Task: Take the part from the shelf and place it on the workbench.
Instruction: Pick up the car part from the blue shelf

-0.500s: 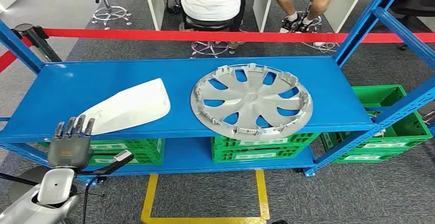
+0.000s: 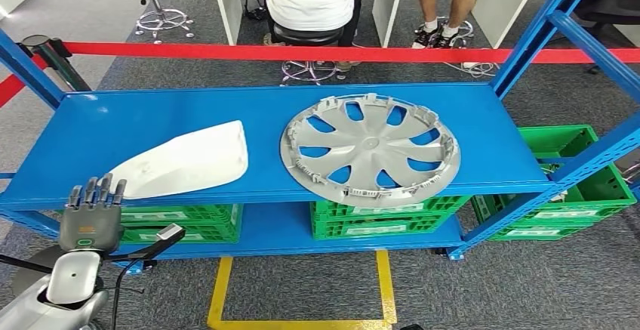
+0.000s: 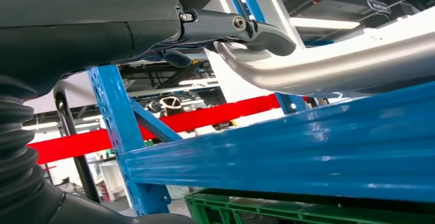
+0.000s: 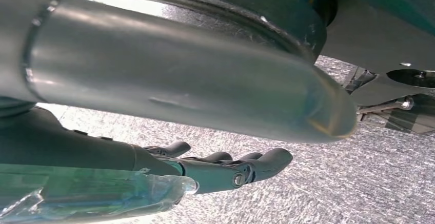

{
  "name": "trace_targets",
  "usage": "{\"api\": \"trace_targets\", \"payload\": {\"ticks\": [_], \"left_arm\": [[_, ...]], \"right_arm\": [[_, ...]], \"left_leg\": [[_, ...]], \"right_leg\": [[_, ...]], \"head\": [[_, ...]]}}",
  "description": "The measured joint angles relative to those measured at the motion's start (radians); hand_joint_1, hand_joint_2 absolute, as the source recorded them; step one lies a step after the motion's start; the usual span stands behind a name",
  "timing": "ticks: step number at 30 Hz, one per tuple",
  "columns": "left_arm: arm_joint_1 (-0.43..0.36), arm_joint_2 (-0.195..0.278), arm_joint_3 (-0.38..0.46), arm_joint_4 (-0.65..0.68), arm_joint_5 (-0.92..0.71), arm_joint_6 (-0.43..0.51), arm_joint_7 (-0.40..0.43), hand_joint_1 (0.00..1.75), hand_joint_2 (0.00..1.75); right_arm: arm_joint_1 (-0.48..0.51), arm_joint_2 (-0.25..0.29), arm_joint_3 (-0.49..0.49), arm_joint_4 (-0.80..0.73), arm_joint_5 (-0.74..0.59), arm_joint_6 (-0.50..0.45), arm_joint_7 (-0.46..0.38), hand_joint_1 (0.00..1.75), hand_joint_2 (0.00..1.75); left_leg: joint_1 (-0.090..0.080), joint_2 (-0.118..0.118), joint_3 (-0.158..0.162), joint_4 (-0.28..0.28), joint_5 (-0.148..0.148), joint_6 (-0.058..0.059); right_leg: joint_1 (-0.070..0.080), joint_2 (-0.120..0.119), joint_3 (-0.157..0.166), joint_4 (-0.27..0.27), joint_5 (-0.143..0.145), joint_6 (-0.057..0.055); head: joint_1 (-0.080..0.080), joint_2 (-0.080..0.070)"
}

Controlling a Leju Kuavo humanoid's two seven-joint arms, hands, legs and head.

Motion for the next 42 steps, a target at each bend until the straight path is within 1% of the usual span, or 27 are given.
{"api": "trace_targets", "payload": {"ticks": [11, 16, 17, 18, 19, 21, 22, 23, 25, 26, 28, 30, 32, 34, 42], "left_arm": [[0.0, 0.007, -0.004, 0.009, 0.0, 0.006, 0.015, 0.0, 1.75], [-0.002, 0.011, -0.011, 0.009, 0.0, 0.008, 0.036, 0.0, 1.75], [-0.002, 0.012, -0.014, 0.009, 0.0, 0.008, 0.038, 0.03, 1.75], [-0.002, 0.013, -0.016, 0.009, 0.0, 0.008, 0.04, 0.13, 1.75], [-0.003, 0.014, -0.018, 0.009, 0.0, 0.009, 0.042, 0.35, 1.75], [-0.004, 0.015, -0.023, 0.009, 0.0, 0.01, 0.045, 0.88, 1.75], [-0.006, 0.016, -0.026, 0.009, 0.0, 0.01, 0.046, 1.02, 1.75], [-0.008, 0.016, -0.028, 0.01, 0.0, 0.011, 0.047, 1.02, 1.75], [-0.013, 0.017, -0.031, 0.01, 0.0, 0.012, 0.048, 0.91, 1.75], [-0.017, 0.018, -0.032, 0.01, 0.0, 0.013, 0.048, 0.92, 1.75], [-0.022, 0.019, -0.034, 0.01, 0.0, 0.014, 0.048, 1.16, 1.75], [-0.025, 0.021, -0.036, 0.01, 0.0, 0.016, 0.048, 1.47, 1.75], [-0.028, 0.022, -0.039, 0.01, 0.0, 0.019, 0.049, 1.63, 1.75], [-0.031, 0.023, -0.043, 0.01, 0.0, 0.023, 0.051, 1.73, 1.75], [-0.039, 0.025, -0.053, 0.01, 0.0, 0.033, 0.063, 1.75, 1.75]], "right_arm": [[0.0, 0.0, 0.001, 0.0, -0.004, 0.001, 0.0, 0.0, 0.0], [0.0, 0.0, 0.001, 0.0, -0.004, 0.0, 0.0, 0.0, 0.0], [0.0, 0.0, 0.001, 0.0, -0.004, -0.001, 0.0, 0.0, 0.0], [0.0, 0.0, 0.001, 0.0, -0.004, -0.001, 0.0, 0.0, 0.0], [0.0, 0.0, 0.001, 0.0, -0.004, -0.001, 0.0, 0.0, 0.0], [0.0, 0.0, 0.001, 0.0, -0.005, -0.002, 0.0, 0.0, 0.0], [0.0, 0.0, 0.001, 0.0, -0.005, -0.002, 0.0, 0.0, 0.0], [0.0, 0.0, 0.002, 0.0, -0.006, -0.002, 0.0, 0.0, 0.0], [0.0, 0.0, 0.004, 0.0, -0.007, -0.002, 0.0, 0.0, 0.0], [0.0, 0.0, 0.005, 0.0, -0.008, -0.002, 0.0, 0.0, 0.0], [0.0, 0.0, 0.008, 0.0, -0.008, -0.002, 0.0, 0.0, 0.0], [0.0, 0.0, 0.01, 0.0, -0.009, -0.002, 0.0, 0.0, 0.0], [0.0, 0.0, 0.011, 0.0, -0.009, -0.002, 0.0, 0.0, 0.0], [0.0, 0.0, 0.011, 0.0, -0.009, -0.002, 0.0, 0.0, 0.0], [0.0, 0.0, 0.017, 0.0, -0.01, -0.002, 0.0, 0.0, 0.0]], "left_leg": [[0.0, 0.0, 0.0, 0.0, 0.0, 0.0], [0.0, 0.0, 0.0, 0.0, 0.0, 0.0], [0.0, 0.0, 0.0, 0.0, 0.0, 0.0], [0.0, 0.0, 0.0, 0.0, 0.0, 0.0], [0.0, 0.0, 0.0, 0.0, 0.0, 0.0], [0.0, 0.0, 0.0, 0.0, 0.0, 0.0], [0.0, 0.0, 0.0, 0.0, 0.0, 0.0], [0.0, 0.0, 0.0, 0.0, 0.0, 0.0], [0.0, 0.0, 0.0, 0.0, 0.0, 0.0], [0.0, 0.0, 0.0, 0.0, 0.0, 0.0], [0.0, 0.0, 0.0, 0.0, 0.0, 0.0], [0.0, 0.0, 0.0, 0.0, 0.0, 0.0], [0.0, 0.0, 0.0, 0.0, 0.0, 0.0], [0.0, 0.0, 0.0, 0.0, 0.0, 0.0], [0.0, 0.0, 0.001, 0.0, 0.0, 0.0]], "right_leg": [[0.0, 0.0, -0.003, 0.0, 0.0, 0.0], [0.0, 0.0, -0.007, 0.0, 0.0, 0.0], [0.0, 0.0, -0.008, 0.0, 0.0, 0.0], [0.0, 0.0, -0.008, 0.0, 0.0, 0.0], [0.0, 0.0, -0.008, 0.0, 0.0, 0.0], [0.0, 0.0, -0.008, 0.0, 0.0, 0.0], [0.0, 0.0, -0.008, 0.0, 0.0, 0.0], [0.0, 0.0, -0.008, 0.0, 0.0, 0.0], [0.0, 0.0, -0.007, 0.0, 0.0, 0.0], [0.0, 0.0, -0.007, 0.0, 0.0, 0.0], [0.0, 0.0, -0.006, 0.0, 0.0, 0.0], [0.0, 0.0, -0.006, 0.0, 0.0, 0.0], [0.0, 0.0, -0.006, 0.0, 0.0, 0.0], [0.0, 0.0, -0.004, 0.0, 0.0, 0.0], [0.0, 0.0, 0.003, 0.0, 0.0, 0.0]], "head": [[0.0, 0.0], [0.0, 0.0], [0.0, 0.0], [0.0, 0.0], [0.0, 0.0], [0.0, 0.0], [0.0, 0.0], [0.0, 0.0], [0.0, 0.0], [0.0, 0.0], [0.0, 0.0], [0.0, 0.0], [0.0, 0.0], [0.0, 0.0], [0.0, 0.0]]}}
